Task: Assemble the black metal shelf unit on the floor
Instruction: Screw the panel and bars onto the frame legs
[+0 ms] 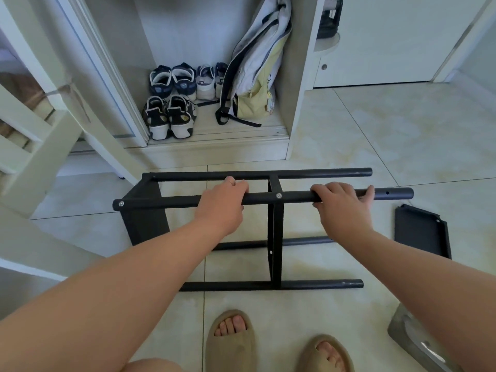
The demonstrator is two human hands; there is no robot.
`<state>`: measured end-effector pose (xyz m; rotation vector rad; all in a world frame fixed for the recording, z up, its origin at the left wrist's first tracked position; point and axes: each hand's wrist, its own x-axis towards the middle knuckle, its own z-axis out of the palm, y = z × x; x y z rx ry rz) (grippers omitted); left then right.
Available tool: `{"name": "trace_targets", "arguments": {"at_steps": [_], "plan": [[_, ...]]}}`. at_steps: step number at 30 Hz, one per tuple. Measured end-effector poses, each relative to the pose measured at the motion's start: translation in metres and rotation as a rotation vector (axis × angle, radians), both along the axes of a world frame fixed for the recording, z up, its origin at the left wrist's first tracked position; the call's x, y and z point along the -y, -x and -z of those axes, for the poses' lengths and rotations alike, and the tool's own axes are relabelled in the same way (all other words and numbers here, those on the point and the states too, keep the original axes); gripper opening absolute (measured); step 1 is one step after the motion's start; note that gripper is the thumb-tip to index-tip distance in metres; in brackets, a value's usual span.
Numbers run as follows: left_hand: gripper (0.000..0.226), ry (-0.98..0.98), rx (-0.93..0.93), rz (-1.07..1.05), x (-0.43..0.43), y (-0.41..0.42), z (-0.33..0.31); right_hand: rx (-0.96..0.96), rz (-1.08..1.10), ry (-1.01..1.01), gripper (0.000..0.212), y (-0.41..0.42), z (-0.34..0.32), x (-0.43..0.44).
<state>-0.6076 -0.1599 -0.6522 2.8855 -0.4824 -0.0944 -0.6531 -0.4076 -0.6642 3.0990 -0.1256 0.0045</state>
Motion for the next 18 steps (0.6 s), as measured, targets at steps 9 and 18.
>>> {"name": "trace_targets", "arguments": {"at_steps": [9, 18], "plan": [[0.031, -0.019, 0.047, -0.114, 0.025, -0.111, 0.046, 0.011, 0.08, -0.177, 0.042, -0.117, 0.047, 0.008], [0.025, -0.06, -0.004, -0.208, 0.023, -0.211, 0.112, -0.076, -0.093, -0.283, 0.055, -0.212, 0.106, 0.014]]}}
